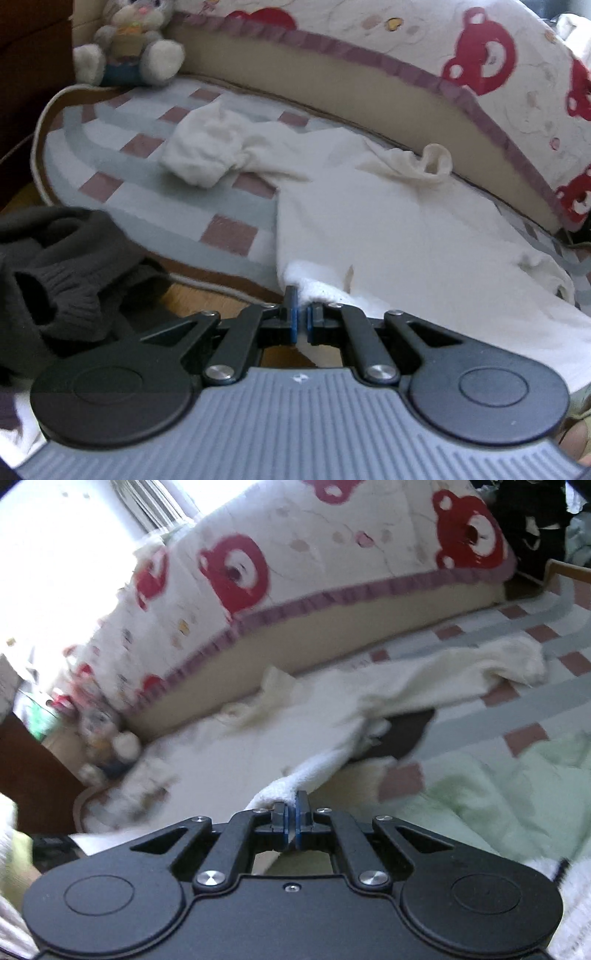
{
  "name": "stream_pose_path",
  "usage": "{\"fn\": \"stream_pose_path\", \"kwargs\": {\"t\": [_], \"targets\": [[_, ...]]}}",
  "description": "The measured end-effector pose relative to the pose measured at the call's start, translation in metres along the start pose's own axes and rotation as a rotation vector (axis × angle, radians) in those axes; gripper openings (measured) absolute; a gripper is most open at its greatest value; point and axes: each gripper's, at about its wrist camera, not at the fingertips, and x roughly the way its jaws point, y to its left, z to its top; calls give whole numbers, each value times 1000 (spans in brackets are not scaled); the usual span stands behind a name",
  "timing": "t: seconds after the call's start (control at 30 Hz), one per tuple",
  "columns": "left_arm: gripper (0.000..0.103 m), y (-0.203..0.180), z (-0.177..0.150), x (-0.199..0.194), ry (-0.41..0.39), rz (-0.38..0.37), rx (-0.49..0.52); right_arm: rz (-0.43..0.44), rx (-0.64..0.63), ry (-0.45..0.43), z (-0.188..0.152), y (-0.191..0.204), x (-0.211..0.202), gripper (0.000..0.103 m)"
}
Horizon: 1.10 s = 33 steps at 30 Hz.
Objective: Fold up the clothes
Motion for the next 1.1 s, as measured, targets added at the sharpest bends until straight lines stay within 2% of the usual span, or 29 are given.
{"fn": "stream_pose_path", "kwargs": {"t": [0.2, 0.33, 0.47, 0.57, 0.67, 0.8, 0.93, 1.0, 1.03, 1.07, 1.1], "targets": [[4, 8, 4, -16, -9, -28, -51, 69, 27, -63, 18, 2, -22, 3], [4, 14, -1, -30, -28, -54, -88, 46, -16, -132, 11, 12, -43, 3], [4, 18, -5, -39, -23, -61, -120, 63, 16, -150, 3, 12, -55, 3], [4, 19, -10, -49, -3, -41, -113, 61, 6, -123, -7, 13, -63, 3], [4, 23, -24, -42, 76, 36, -107, 46, 4, -69, -25, 10, -66, 3], [5, 37, -51, -7, 223, 72, -157, -19, 79, 61, -49, -12, -55, 3], [9, 37, -65, 22, 383, 145, -156, -55, -42, 107, -30, -4, -51, 4], [9, 33, -63, 26, 434, 171, -136, -73, -104, 129, -20, 1, -48, 12], [13, 27, -53, 22, 407, 159, -115, -81, -135, 140, -15, 3, -47, 13], [15, 22, -43, 17, 381, 147, -95, -90, -166, 151, -10, 5, -46, 26], [16, 16, -33, 12, 354, 135, -74, -99, -198, 162, -6, 7, -45, 33]]}}
